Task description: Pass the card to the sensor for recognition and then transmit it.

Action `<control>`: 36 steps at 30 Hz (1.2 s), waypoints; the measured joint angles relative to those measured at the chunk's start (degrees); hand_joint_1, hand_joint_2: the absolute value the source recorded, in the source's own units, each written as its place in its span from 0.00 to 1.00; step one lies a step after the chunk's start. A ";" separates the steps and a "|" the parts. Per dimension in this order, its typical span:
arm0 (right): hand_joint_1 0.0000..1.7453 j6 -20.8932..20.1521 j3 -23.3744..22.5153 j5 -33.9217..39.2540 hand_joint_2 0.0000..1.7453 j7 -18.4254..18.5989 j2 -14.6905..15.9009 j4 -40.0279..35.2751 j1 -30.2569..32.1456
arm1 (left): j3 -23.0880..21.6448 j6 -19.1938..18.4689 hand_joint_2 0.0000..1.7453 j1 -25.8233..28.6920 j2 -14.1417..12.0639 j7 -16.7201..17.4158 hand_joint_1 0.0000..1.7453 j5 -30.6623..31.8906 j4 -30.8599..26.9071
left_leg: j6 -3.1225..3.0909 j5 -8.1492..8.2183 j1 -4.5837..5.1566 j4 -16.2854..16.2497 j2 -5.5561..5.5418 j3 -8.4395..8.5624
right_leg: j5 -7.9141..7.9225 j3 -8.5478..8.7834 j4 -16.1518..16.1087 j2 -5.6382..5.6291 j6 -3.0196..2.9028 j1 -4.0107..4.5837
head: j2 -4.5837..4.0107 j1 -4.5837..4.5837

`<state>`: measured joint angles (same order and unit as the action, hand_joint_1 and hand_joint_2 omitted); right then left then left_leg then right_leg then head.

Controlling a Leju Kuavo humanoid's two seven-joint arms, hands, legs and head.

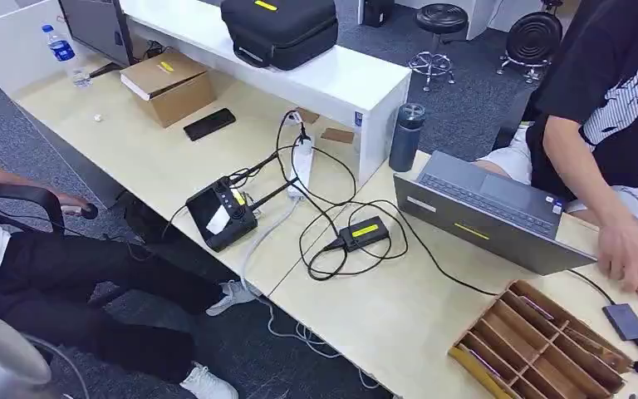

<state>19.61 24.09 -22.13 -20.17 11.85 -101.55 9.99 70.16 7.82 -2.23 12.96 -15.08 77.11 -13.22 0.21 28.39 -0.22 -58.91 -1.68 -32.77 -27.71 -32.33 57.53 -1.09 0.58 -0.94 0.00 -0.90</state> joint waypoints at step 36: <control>0.00 19.75 7.54 -58.10 1.00 26.81 -5.92 12.28 -0.79 | 0.72 0.33 1.00 -0.37 0.63 3.50 0.00 1.97 0.00 | 0.02 -0.02 -0.01 0.00 0.02 0.04 | 0.01 0.03 0.01 -0.01 0.00 0.00 | 0.00 0.00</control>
<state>39.36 31.63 -80.23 6.64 5.93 -89.27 9.20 70.88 8.15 -2.59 13.60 -11.59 79.08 -13.22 0.23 28.37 -0.23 -58.91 -1.66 -32.74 -27.70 -32.30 57.54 -1.10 0.58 -0.94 0.00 -0.90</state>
